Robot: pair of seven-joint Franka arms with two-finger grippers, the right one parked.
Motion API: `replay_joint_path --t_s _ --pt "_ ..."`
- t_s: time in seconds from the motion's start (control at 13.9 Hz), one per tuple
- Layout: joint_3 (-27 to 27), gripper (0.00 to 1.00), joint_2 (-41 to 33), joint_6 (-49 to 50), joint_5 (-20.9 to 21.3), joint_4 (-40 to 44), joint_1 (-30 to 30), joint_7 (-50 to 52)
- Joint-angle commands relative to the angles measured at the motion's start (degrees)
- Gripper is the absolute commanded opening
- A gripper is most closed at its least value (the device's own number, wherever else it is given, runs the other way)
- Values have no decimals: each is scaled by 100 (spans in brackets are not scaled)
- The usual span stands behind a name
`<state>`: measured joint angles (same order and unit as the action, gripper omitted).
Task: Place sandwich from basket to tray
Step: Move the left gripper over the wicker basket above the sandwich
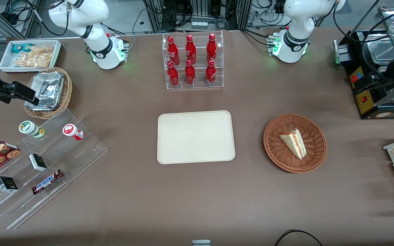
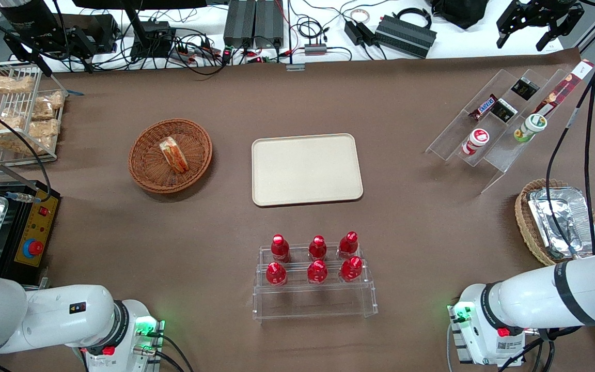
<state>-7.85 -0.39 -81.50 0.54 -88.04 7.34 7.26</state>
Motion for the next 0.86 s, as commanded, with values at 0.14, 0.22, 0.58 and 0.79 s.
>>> replay_joint_path --t_s 0.14,0.22,0.58,0.79 --pt "-41 100 136 2 -80 120 101 -58" --pt "-41 100 232 -7 -71 85 84 -58" --pt "-138 100 821 -444 -80 -124 -48 539" --pt "-146 100 752 -1410 -71 -1046 -110 549"
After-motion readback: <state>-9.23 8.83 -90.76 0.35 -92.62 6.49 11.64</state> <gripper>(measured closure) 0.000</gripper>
